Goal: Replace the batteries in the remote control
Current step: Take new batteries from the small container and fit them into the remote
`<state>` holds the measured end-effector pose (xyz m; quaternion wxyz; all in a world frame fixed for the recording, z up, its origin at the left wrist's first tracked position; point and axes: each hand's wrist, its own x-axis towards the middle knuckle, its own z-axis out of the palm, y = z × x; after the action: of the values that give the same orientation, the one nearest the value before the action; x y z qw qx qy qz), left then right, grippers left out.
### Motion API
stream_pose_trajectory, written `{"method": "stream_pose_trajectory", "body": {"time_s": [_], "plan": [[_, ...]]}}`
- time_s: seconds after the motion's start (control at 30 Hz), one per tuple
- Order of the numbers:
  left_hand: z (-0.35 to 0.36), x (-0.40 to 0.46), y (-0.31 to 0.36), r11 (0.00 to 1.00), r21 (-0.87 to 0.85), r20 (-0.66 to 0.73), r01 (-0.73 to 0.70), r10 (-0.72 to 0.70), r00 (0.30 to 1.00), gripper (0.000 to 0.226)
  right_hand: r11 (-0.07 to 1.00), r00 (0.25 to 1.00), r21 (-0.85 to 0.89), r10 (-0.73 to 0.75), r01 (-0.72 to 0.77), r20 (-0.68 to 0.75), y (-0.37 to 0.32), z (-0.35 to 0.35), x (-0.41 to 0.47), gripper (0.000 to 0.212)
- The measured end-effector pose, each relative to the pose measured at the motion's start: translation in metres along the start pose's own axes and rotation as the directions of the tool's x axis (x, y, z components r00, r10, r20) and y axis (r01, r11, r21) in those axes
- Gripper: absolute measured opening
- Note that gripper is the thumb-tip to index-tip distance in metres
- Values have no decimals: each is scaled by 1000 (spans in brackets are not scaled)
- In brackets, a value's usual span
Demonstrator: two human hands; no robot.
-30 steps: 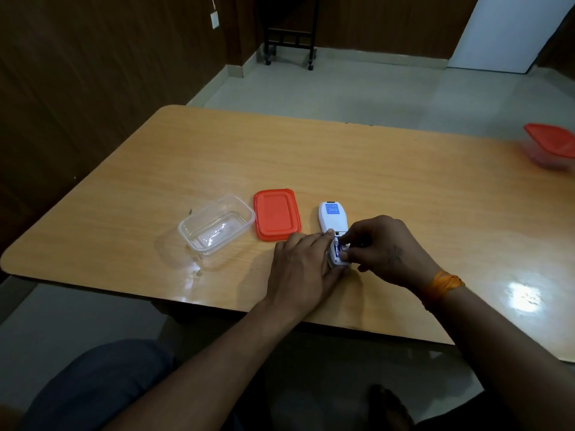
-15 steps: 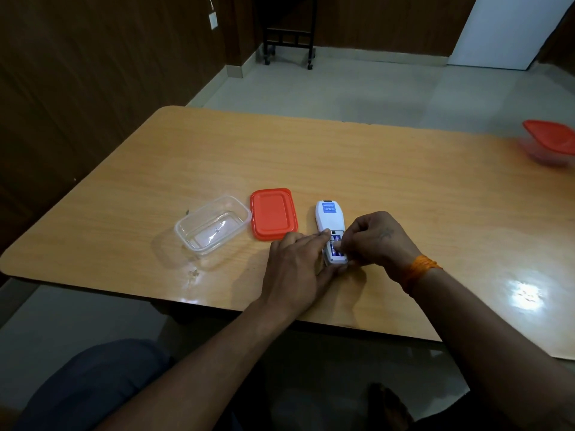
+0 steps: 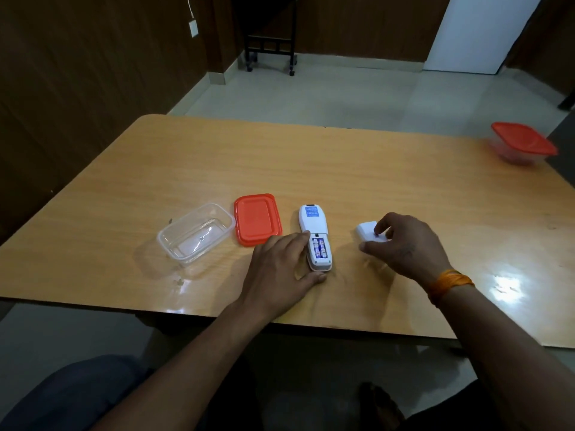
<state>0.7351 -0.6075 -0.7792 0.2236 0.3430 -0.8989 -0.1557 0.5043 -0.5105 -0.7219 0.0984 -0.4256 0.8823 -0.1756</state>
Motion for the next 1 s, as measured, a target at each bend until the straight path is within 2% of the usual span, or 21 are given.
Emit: {"method": "stream_pose_trajectory", "body": {"time_s": [0.2, 0.37, 0.5, 0.77, 1.0], "plan": [[-7, 8, -6, 1000, -15, 62, -10, 11, 998, 91, 998, 997, -54, -30, 26, -70, -9, 13, -7, 37], [-10, 13, -9, 1000, 0, 157, -11, 11, 988, 103, 985, 986, 152, -59, 83, -154, -41, 17, -33, 34], [-12, 17, -14, 999, -26, 186, -23, 27, 982, 97, 962, 969, 173, -184, 212, -166, -70, 26, -60, 35], [-19, 20, -18, 998, -45, 227, -42, 51, 972, 91, 976, 965, 38, -204, 213, -168, -77, 36, -66, 43], [-25, 28, -21, 998, 0, 282, -67, 64, 957, 91, 979, 968, 12, -199, 204, -154, -81, 40, -65, 45]]}}
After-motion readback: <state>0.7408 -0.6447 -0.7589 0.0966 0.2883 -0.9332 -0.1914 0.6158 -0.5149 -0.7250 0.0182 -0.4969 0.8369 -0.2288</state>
